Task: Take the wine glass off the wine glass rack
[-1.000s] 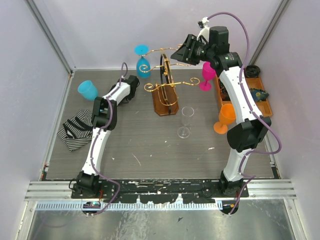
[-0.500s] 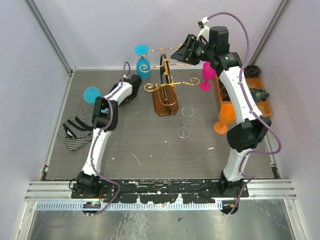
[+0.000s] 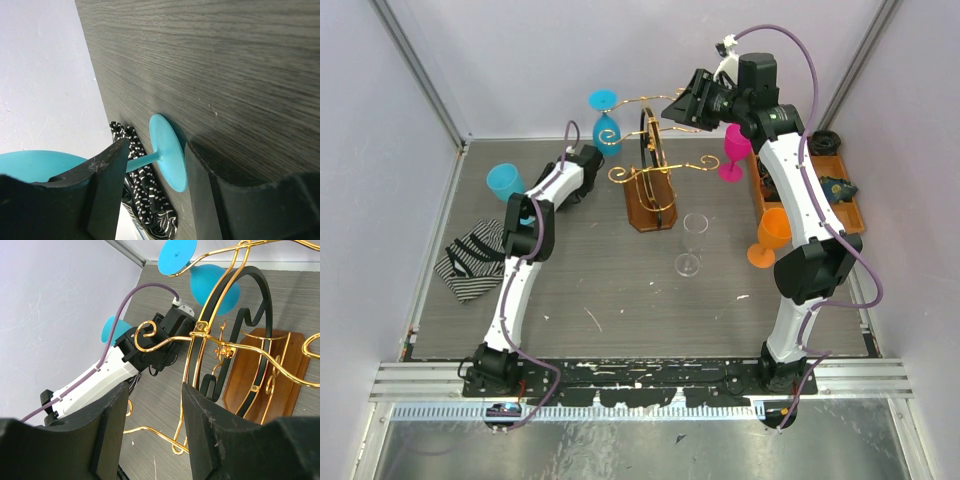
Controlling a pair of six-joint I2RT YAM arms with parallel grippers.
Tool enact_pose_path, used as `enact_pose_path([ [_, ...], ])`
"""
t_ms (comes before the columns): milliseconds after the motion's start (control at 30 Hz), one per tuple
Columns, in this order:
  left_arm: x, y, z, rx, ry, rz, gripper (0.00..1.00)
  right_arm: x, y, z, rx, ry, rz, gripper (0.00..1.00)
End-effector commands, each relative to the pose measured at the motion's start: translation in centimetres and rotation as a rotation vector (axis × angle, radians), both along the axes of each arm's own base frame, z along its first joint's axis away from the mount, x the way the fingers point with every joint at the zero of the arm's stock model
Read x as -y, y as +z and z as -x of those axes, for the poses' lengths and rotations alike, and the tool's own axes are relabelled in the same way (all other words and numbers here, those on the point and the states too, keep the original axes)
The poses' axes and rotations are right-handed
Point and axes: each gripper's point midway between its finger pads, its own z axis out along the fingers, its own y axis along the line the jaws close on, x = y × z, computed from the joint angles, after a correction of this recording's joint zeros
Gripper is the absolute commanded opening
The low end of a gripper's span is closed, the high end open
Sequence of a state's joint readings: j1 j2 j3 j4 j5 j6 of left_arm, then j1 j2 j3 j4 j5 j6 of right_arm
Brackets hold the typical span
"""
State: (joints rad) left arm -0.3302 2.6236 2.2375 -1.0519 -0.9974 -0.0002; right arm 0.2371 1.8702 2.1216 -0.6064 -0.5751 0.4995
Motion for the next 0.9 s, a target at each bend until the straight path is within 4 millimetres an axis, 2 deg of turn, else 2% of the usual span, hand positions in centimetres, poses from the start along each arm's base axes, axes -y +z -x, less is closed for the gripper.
enact_pose_path([
  [0, 3.0, -3.9, -0.5, 0.014, -0.012, 0.213, 0.59, 0.0, 1.8, 0.3, 0.067, 0.02, -0.013, 0.52],
  [300, 4.1, -3.0, -0.6, 0.05, -0.008, 0.303, 0.65, 0.0, 2.0, 0.3, 0.07, 0.019, -0.012, 0.52],
  [533, 5.0, -2.6, 0.6, 0.058, 0.017, 0.39, 0.74, 0.0, 1.7, -0.4, 0.048, 0.006, -0.008, 0.51],
  [667, 5.7, -2.0, 0.8, 0.064, 0.005, 0.438, 0.8, -0.1, 2.5, -0.7, 0.059, -0.008, -0.013, 0.5],
  [867, 6.4, 0.2, 0.4, 0.106, -0.004, 0.506, 0.84, -0.2, 3.6, -0.4, 0.07, -0.013, -0.024, 0.49],
])
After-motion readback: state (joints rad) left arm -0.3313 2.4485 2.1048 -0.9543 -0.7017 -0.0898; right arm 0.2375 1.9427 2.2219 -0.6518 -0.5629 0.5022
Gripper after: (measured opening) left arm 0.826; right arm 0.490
